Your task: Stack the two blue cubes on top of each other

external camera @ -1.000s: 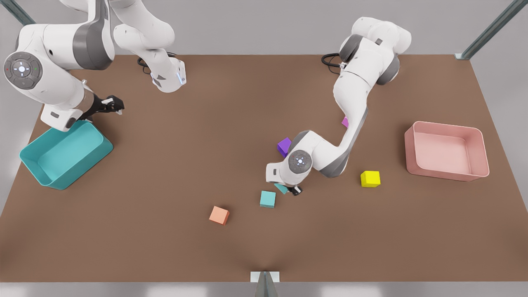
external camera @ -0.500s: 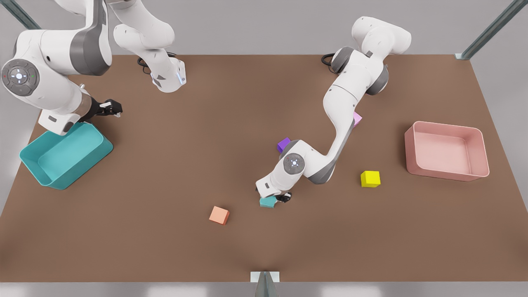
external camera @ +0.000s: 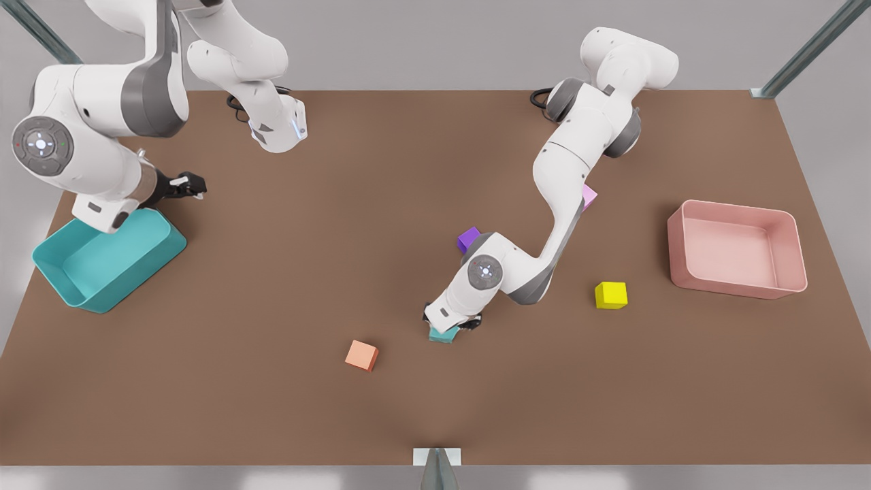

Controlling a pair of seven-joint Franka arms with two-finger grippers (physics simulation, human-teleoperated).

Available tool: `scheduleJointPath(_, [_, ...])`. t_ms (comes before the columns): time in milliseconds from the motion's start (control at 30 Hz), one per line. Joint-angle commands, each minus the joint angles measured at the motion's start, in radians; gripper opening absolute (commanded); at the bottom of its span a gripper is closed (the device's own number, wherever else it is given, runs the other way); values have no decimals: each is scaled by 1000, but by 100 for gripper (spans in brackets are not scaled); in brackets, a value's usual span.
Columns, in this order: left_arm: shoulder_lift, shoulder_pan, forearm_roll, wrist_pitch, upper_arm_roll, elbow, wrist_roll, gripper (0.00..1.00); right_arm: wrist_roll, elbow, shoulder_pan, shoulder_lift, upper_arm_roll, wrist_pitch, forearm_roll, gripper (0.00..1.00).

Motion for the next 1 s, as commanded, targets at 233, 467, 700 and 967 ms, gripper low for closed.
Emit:
scheduleJointPath(233, [14,0,-10,-29,0,0,-110,100,4,0,0,6,0,-1,9,100])
scheduleJointPath(467, [8,0,-11,-29,0,2,-111,100,4,2,-6,8,0,-1,11,100])
scheduleJointPath(700, [-52,7,-10,-135,2,11,-110,100,-11,5,-11,0,0,-1,9,100])
scheduleJointPath(967, [-484,404,38,-1044,-9,-1,353,100,-10,8,-11,-6,2,-1,3,100])
